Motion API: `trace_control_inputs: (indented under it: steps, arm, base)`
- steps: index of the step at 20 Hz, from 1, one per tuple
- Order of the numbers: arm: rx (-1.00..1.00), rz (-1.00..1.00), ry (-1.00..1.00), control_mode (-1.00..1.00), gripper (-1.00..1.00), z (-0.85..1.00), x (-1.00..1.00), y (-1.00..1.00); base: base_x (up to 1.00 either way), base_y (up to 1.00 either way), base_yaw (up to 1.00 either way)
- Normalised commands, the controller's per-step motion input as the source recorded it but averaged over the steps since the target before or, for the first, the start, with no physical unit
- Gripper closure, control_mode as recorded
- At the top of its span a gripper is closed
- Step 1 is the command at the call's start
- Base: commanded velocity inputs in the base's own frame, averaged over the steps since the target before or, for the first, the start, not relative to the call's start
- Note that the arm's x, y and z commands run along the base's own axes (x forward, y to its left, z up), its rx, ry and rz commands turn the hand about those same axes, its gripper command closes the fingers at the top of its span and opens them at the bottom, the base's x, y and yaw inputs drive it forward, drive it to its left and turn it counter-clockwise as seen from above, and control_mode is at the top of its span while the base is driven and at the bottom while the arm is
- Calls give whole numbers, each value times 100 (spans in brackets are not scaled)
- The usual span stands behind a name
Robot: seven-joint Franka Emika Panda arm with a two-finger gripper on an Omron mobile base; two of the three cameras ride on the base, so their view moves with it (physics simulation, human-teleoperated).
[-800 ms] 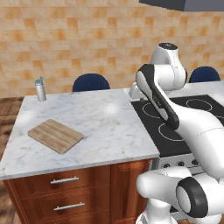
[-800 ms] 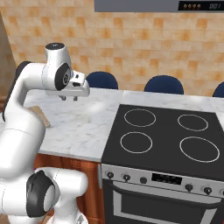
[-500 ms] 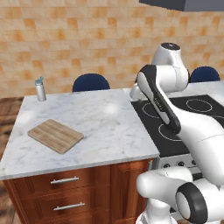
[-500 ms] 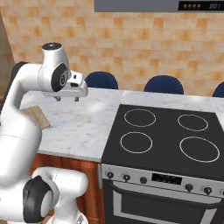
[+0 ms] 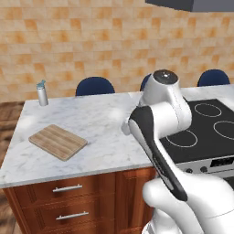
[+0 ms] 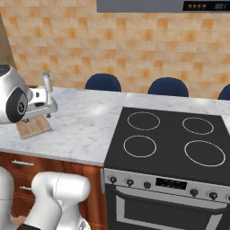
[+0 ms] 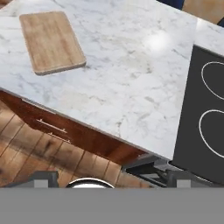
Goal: Open the drawer on the left and place the cutting tools on the cutting board.
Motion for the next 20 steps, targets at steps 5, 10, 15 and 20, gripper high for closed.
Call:
trace_control_inputs:
  steps: [5,10,15,20]
  arm:
    - [-27,26,-15,-100,-100,-32,-100,100]
    - [-30,30,-17,-100,-100,-38,-84,100]
    - [-30,33,-15,-100,-100,-48,-42,76]
    - [-10,15,-25,-100,-100,-38,16,19]
  base:
    - [0,0,0]
    - [0,0,0]
    - [0,0,0]
    - [0,0,0]
